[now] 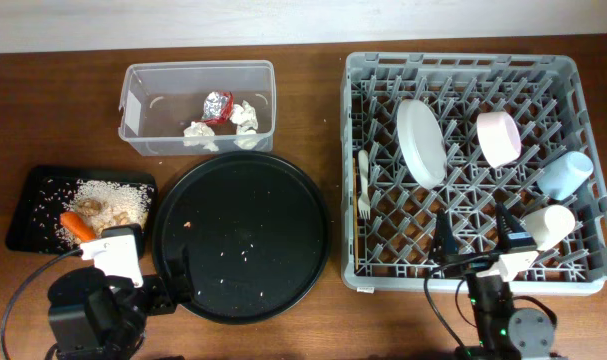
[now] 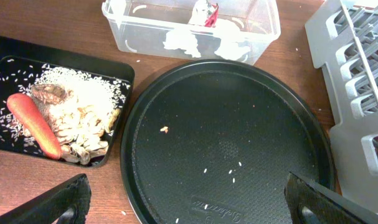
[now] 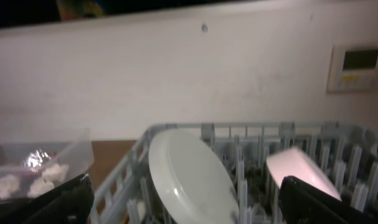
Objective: Sort waste into correct bins and load items into the dishwasher rack
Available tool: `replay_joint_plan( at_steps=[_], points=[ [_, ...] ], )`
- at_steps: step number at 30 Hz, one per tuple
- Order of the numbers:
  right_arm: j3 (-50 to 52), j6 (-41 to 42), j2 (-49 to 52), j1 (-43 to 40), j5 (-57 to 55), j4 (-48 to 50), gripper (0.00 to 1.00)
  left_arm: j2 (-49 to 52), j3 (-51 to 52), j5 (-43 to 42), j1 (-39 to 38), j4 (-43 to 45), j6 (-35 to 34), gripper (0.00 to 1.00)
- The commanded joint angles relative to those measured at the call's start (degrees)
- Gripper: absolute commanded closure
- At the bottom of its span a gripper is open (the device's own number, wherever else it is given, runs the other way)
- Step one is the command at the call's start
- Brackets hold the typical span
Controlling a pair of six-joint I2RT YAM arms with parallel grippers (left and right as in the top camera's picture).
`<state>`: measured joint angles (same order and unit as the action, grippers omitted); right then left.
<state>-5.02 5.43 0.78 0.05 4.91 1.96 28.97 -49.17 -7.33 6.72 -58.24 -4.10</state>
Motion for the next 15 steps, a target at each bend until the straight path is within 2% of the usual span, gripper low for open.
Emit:
replay_joint_plan(
  at_steps=[1, 3, 15],
  points=[
    [4.7, -6.1, -0.6, 0.8, -0.7, 0.2, 0.02, 0.0, 0.3, -0.4, 0.1, 0.1, -0.3, 0.01],
    [4.7, -9.5, -0.6, 1.1, -1.0, -6.7, 0.02, 0.0, 0.3, -0.4, 0.1, 0.1, -0.3, 0.01],
    [4.7, -9.5, -0.6, 1.1, -1.1, -6.1, 0.01, 0.0, 0.3, -0.4, 0.1, 0.1, -0.3, 0.01]
  ],
)
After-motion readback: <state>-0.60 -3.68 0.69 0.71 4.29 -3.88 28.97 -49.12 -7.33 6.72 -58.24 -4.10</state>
